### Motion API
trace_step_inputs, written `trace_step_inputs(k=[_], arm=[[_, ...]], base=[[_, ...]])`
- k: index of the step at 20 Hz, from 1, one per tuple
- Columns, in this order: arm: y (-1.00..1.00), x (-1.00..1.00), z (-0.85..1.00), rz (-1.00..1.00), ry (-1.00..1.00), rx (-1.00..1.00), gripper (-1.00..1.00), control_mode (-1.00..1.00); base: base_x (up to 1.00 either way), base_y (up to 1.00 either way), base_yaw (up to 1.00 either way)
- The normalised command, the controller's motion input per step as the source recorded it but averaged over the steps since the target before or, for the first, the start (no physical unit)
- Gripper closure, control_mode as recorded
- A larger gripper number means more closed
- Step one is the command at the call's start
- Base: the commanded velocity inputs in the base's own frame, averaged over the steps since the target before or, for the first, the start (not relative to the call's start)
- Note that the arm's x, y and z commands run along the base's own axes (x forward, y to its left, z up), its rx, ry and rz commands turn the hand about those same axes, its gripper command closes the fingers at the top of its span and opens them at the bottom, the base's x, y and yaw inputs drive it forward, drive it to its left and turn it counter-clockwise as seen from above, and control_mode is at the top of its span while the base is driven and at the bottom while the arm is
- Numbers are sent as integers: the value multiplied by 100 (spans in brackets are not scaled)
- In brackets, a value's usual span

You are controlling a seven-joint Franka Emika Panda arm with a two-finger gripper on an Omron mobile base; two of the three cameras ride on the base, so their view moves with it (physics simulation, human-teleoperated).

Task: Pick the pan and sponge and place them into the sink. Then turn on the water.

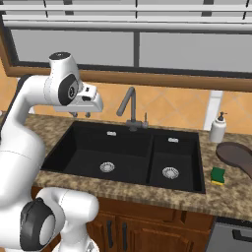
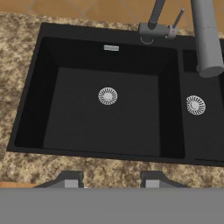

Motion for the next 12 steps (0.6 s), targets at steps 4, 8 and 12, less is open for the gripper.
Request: trace_step_inputs(k=[4,8,12], arm=[[0,0,0,0,0,0,-100,100],[0,0,0,0,0,0,-100,100],[0,0,0,0,0,0,-100,100]], base=[[0,0,0],[0,0,0],[-8,-5,0]])
